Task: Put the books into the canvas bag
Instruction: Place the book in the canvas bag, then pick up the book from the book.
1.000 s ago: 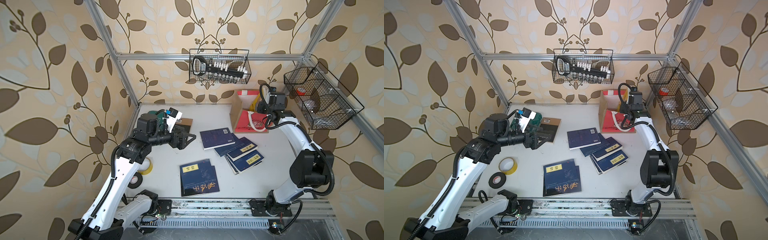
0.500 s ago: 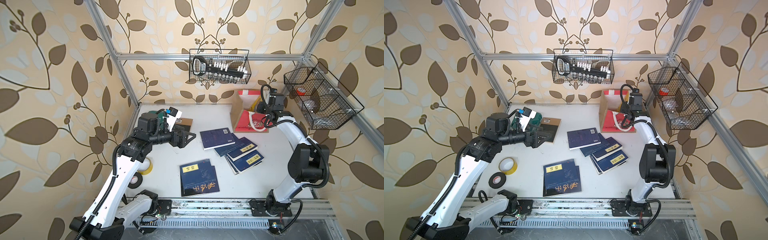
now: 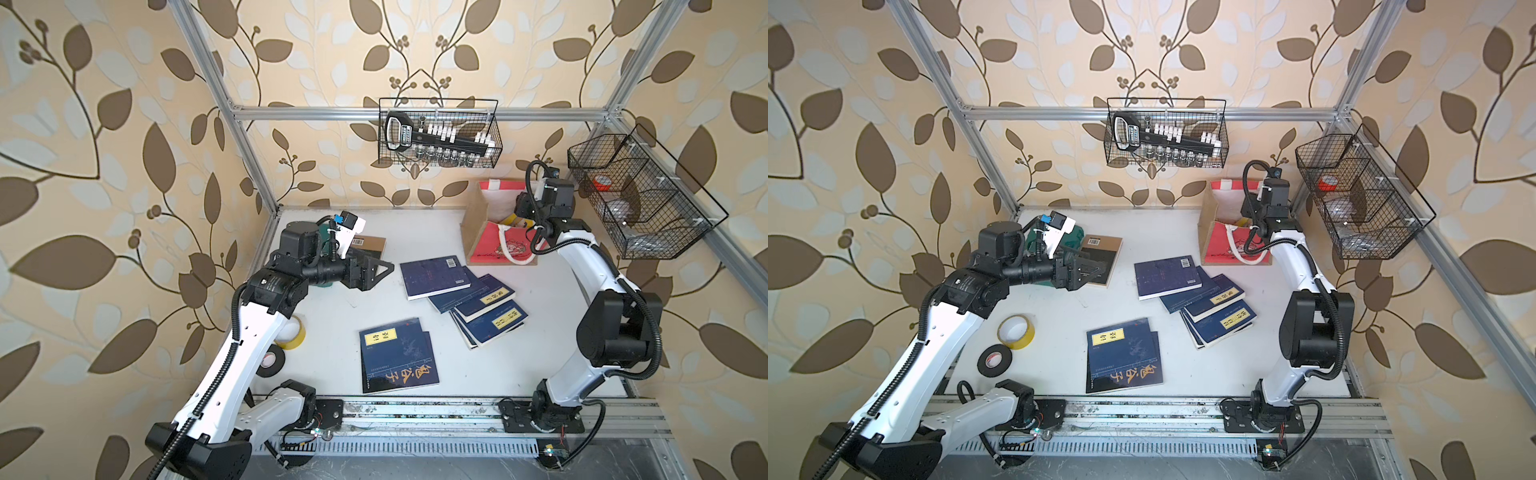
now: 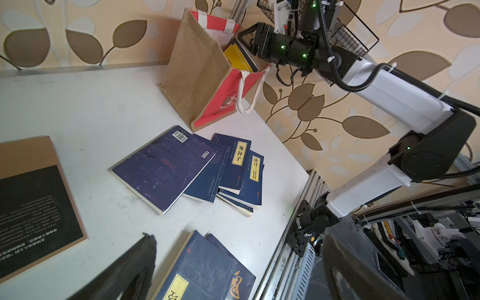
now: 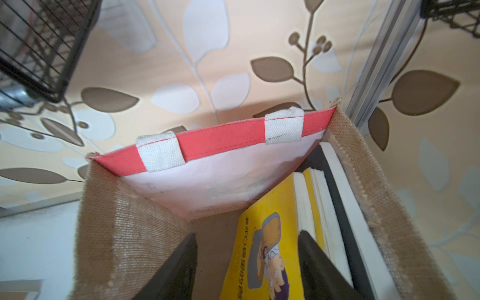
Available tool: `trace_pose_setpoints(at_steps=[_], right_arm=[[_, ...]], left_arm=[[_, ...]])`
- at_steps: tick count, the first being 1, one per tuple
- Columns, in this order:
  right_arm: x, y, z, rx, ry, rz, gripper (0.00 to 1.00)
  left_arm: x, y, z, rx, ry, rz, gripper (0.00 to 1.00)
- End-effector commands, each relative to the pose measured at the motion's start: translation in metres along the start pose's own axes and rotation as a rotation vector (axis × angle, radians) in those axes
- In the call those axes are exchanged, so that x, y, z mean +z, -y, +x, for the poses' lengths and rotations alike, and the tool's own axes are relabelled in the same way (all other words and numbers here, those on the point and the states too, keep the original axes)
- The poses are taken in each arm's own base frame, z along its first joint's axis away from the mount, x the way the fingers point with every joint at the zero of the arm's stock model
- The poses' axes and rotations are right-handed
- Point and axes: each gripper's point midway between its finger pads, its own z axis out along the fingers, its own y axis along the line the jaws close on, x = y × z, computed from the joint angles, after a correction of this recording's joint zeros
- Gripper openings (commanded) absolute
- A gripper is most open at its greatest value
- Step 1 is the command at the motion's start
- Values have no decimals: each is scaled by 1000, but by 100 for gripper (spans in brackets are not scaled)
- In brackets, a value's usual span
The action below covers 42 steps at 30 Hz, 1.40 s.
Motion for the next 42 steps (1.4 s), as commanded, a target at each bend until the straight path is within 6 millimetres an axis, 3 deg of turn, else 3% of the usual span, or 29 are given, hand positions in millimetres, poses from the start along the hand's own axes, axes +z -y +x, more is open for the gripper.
trace_pose_setpoints(at_steps=[1,6,12,17,22,24,28,32,35,42], right_arm=[[-26,-13,-30,-12,60,-59,68],[-53,-43,-29,-43,60,-145,80],[-103,-122,0,-149,54,-305,96],[-144,-186,49,-198,-15,-501,98],[-164,-226,111,-208,-146,-625,98],[-161,-227,139,-188,-215,-634,98],[-144,-212,194,-159,-358,-573,98],[-123,-191,238,-164,-481,-488,98],[-107,-175,256,-164,-530,-431,98],[-74,-137,275,-152,-590,-322,98]], left_arm=[[4,1,-8,-25,11,40,99],[14,-17,-9,-93,9,-12,99],[31,-73,2,-269,8,-213,99],[38,-129,21,-411,23,-431,99],[49,-158,31,-500,25,-514,99],[58,-163,36,-529,0,-499,99],[80,-165,51,-606,-69,-427,99],[100,-180,82,-700,-136,-405,99],[112,-186,100,-744,-180,-389,99],[140,-189,135,-798,-284,-369,99]])
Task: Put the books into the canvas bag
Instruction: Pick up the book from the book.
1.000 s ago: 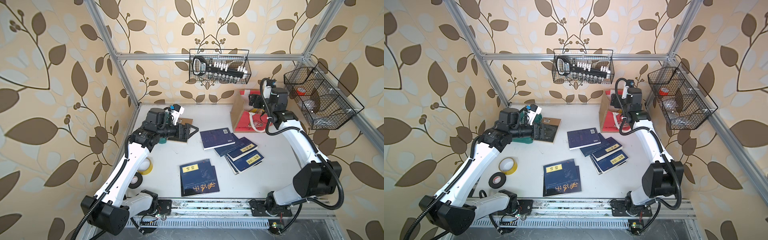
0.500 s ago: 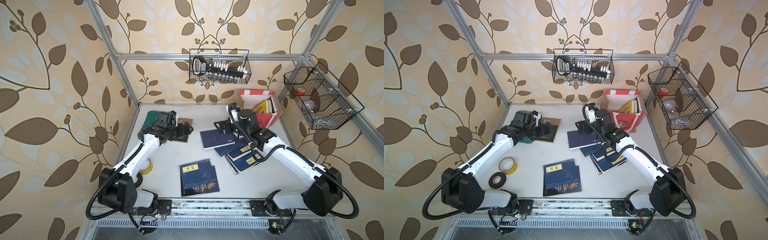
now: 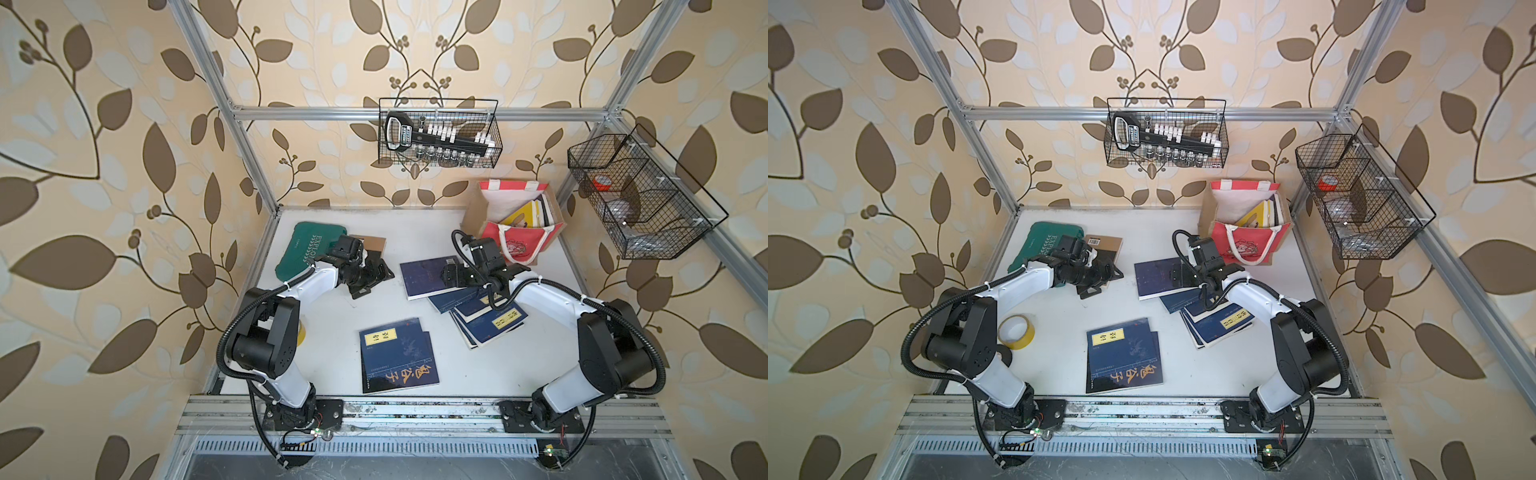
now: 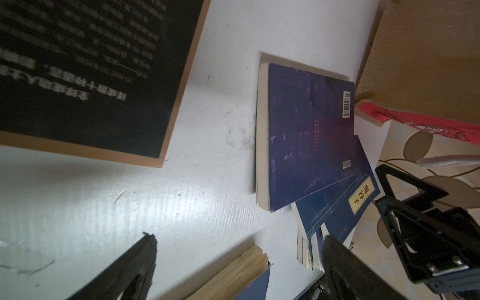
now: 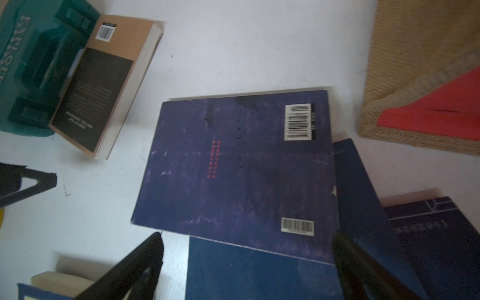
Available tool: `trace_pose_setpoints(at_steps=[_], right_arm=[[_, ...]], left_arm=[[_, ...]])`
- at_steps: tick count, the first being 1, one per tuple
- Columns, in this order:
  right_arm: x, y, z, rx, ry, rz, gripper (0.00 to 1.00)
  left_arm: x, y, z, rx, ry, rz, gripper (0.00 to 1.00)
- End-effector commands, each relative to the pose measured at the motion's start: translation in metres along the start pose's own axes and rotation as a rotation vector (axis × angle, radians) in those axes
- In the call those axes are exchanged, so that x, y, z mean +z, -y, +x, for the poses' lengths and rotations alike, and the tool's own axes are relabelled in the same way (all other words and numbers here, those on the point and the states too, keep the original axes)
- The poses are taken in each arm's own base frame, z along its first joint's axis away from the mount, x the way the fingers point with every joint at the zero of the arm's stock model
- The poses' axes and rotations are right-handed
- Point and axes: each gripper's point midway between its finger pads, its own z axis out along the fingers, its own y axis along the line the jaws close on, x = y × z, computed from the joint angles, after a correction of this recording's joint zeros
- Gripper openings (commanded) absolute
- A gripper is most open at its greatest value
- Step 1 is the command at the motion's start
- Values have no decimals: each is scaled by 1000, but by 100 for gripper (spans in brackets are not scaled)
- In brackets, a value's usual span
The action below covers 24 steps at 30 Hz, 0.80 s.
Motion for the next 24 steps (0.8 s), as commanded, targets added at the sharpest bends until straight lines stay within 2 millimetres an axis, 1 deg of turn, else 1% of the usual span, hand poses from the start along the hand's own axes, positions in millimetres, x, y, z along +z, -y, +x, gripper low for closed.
trace_pose_setpoints(at_steps=[1,4,7,11,17,24], right_arm=[[14,17,12,12,-48,44,98],[24,27,19,20,-73,68,98],[33,32,25,30,-84,67,98],[39,25,30,35,-96,20,98],[43,23,38,33,-102,-9,98],[48,15,43,26,-115,-60,98]], left_arm=[[13,13,9,6,-38,54,99],[26,14,15,4,-68,52,99],[37,16,19,9,-86,49,99],[47,16,23,4,-99,53,99],[62,12,29,-35,-129,79,99],[73,11,34,-67,-143,99,99]])
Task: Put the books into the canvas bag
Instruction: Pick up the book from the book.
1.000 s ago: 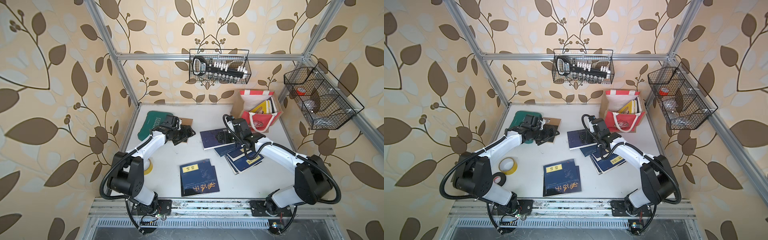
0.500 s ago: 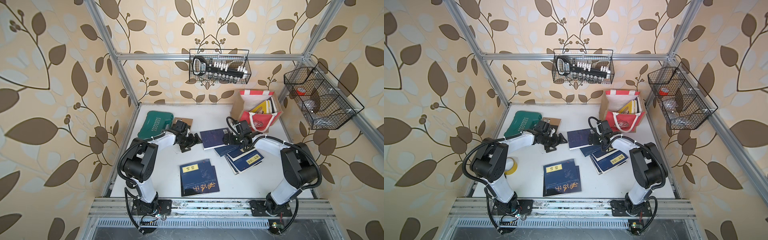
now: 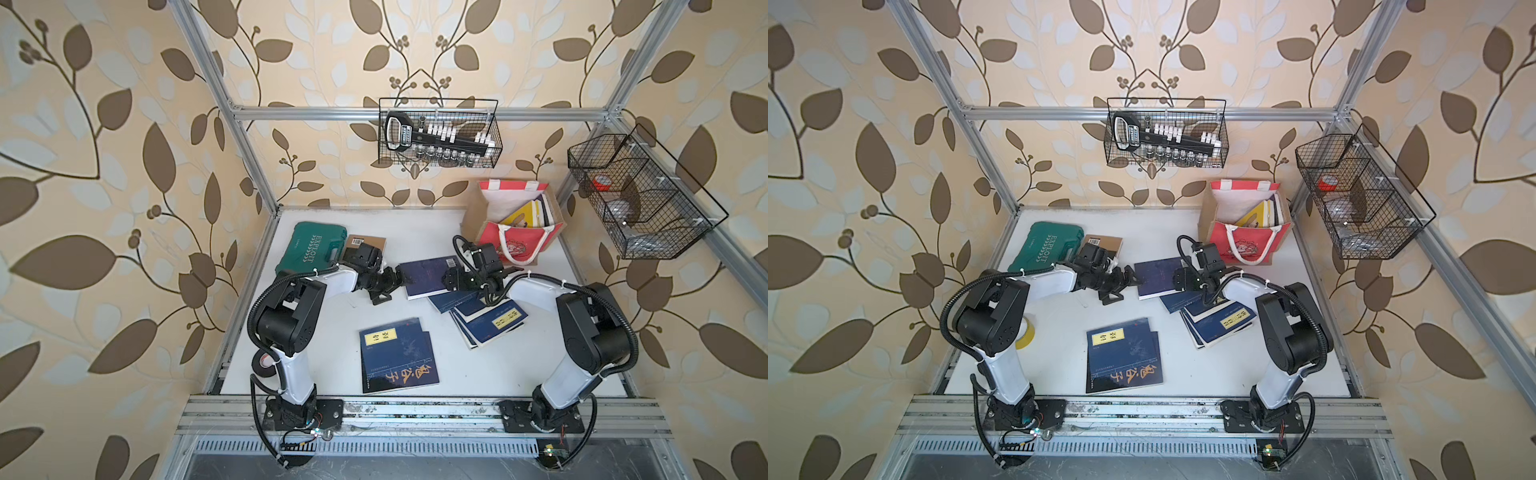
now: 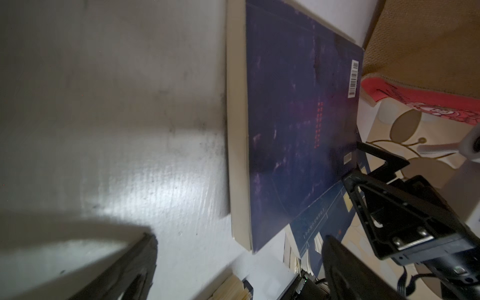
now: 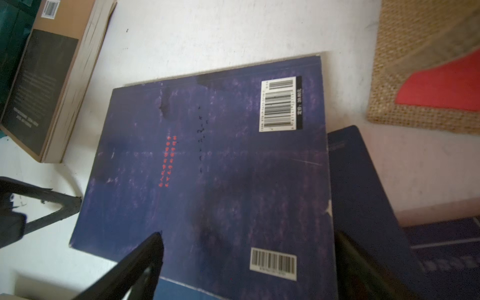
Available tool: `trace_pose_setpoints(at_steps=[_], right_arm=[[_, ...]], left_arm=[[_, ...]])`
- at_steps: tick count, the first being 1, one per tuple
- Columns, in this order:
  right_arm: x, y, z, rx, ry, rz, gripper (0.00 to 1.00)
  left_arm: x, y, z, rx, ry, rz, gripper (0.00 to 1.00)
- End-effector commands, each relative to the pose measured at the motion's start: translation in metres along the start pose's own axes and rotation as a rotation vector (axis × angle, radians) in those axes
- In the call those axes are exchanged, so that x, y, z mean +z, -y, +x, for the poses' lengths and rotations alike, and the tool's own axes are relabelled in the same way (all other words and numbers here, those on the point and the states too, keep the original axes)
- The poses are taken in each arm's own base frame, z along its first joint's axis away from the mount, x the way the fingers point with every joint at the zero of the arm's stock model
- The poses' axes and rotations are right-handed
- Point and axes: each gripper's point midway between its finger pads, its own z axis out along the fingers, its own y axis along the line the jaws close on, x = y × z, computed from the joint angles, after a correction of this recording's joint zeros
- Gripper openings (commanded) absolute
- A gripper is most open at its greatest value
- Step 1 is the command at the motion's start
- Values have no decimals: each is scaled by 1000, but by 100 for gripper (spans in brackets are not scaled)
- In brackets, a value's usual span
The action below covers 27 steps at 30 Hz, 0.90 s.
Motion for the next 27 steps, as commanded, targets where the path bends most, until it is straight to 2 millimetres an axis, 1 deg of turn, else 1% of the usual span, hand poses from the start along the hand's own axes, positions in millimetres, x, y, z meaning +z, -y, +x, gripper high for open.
trace_pose_setpoints(at_steps=[1,5,12,13,17,26,27], right_arm=[[10,1,22,0,-66,-30,98],[12,-2,24,1,-72,-50,98],[16,-8,28,4,-82,-91,98],[16,-8,28,6,-85,-93,98],[15,-12,26,3,-80,-110,98],[20,-22,35,-17,-112,-144,98],[20,-24,35,-22,-114,-145,98]], left_arm=[[12,-14,13,-47,-35,-22,99],[14,-16,17,-64,-39,-18,99],[18,-11,26,-57,-55,8,99],[18,-11,27,-86,-55,11,99],[22,-12,29,-103,-58,25,99],[28,-20,28,-140,-24,51,99],[28,-20,28,-142,-21,57,98]])
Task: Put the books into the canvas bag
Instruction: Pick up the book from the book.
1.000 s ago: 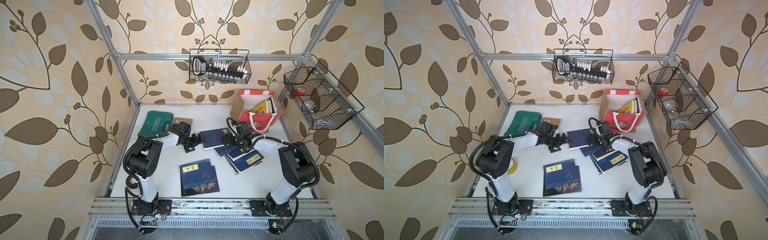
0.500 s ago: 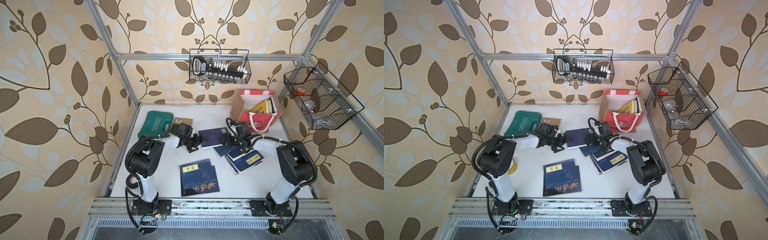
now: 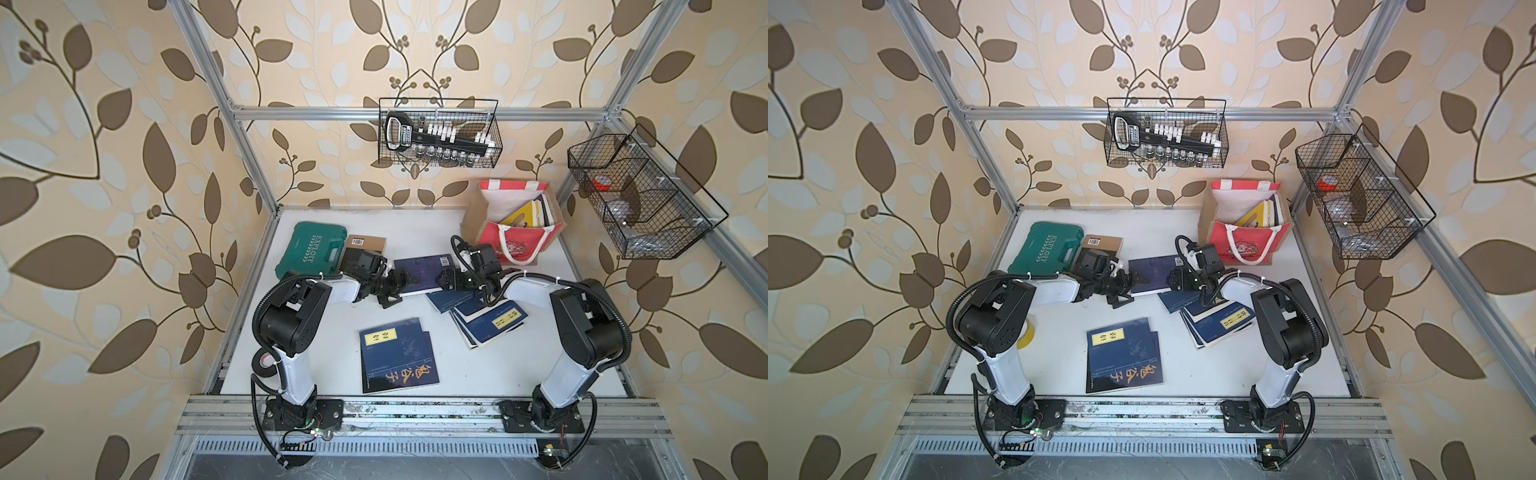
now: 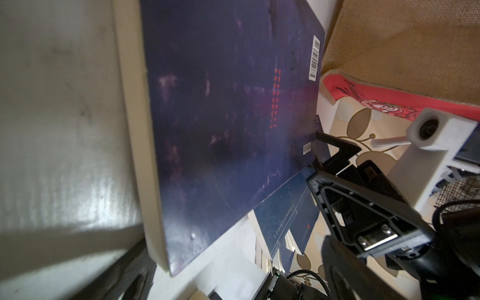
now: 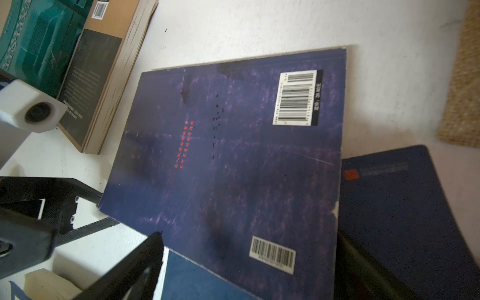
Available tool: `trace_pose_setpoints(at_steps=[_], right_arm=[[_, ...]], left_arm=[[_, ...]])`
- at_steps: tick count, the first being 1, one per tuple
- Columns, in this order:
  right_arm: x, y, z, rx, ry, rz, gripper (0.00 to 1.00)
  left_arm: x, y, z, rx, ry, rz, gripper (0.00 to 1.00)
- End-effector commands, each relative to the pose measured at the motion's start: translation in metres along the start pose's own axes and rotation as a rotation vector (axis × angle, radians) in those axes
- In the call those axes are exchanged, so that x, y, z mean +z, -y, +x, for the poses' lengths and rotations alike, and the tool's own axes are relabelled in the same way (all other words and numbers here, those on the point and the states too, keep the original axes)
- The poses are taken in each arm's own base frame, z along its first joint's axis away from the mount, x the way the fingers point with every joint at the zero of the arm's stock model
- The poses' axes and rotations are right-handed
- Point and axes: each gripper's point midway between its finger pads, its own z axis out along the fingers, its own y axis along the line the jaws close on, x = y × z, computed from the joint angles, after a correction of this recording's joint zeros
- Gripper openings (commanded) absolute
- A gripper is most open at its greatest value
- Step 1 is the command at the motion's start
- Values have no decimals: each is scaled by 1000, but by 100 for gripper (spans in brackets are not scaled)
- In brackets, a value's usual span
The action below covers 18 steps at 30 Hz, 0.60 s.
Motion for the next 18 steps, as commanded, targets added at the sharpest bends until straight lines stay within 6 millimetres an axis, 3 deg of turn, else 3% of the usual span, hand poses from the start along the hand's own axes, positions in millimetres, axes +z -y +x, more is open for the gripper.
trace_pose_setpoints(at_steps=[1,16,18], right_arm=[[11,-3,34,3,-117,-23,98],[14,-7,40,-17,-142,-27,98],[15,-7,40,-19,-148,-25,98]], left_arm=[[8,-41,12,-96,-6,-95,95],[1,-39,-22,-100,110,-29,67],[-1,-38,-26,-96,121,-35,59]])
